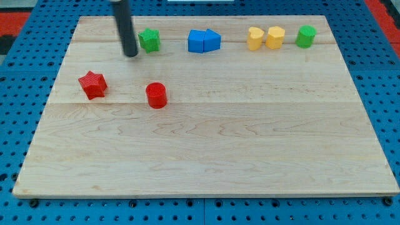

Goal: Push the red star to the left of the green star

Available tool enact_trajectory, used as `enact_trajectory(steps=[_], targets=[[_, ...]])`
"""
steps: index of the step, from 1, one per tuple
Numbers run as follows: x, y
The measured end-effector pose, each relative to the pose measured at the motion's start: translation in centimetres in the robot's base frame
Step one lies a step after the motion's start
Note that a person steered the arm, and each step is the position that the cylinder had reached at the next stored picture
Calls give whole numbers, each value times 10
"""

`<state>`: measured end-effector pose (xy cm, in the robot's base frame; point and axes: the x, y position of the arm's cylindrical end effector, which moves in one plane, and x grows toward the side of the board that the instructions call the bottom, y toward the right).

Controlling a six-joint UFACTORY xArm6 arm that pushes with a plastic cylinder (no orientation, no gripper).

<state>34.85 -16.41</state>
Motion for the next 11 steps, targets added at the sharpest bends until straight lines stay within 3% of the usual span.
enact_trajectory(steps=[1, 2, 4, 5, 6, 7, 11], targets=[[37, 58], [27, 80], [77, -12], [61, -17], [109, -22], [85, -61], [-52, -33]])
